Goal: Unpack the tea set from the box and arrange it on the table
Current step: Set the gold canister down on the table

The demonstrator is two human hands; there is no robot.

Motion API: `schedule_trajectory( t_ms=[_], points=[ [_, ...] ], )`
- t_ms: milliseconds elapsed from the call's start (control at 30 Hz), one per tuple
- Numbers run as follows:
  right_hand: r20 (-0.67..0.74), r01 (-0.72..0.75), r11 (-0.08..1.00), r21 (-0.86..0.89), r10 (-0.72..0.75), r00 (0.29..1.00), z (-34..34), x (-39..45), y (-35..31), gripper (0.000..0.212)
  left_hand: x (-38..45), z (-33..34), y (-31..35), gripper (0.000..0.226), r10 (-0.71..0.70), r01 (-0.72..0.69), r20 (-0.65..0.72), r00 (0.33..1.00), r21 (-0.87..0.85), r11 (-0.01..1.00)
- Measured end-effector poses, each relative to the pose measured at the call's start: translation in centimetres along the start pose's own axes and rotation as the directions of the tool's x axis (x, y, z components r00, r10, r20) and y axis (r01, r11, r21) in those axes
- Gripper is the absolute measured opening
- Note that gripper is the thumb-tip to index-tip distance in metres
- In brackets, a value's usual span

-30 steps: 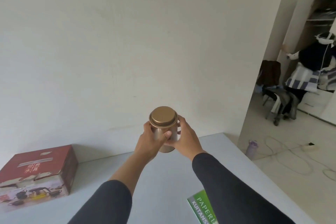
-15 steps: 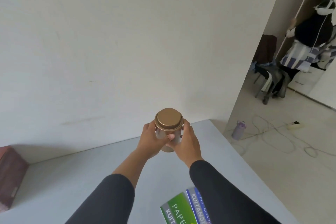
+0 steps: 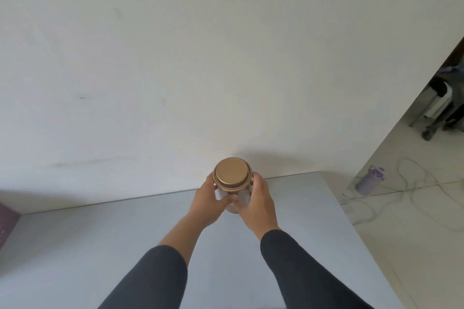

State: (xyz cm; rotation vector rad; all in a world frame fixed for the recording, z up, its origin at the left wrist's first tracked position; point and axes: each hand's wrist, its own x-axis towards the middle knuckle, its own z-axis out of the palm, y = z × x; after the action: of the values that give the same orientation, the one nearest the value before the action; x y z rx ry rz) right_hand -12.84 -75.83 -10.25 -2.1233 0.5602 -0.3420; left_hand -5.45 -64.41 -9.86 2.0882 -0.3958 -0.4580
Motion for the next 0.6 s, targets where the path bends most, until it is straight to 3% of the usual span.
schedule_trajectory(
  t_ms=[400, 600],
  points=[
    [0.023, -0.022, 1.0, 0.015, 0.022, 0.999, 1.9, 2.6, 2.6, 0.07, 2.6, 0.7, -1.9, 0.079, -0.065, 0.065, 0.045, 0.997, 0.02, 0.998],
    [0.062, -0.086, 0.996, -0.003, 0.086, 0.994, 1.5, 1.4, 1.8, 0.093, 1.1, 0.5, -1.6, 0.087, -0.112, 0.1, 0.034, 0.993, 0.238, 0.966]
  ],
)
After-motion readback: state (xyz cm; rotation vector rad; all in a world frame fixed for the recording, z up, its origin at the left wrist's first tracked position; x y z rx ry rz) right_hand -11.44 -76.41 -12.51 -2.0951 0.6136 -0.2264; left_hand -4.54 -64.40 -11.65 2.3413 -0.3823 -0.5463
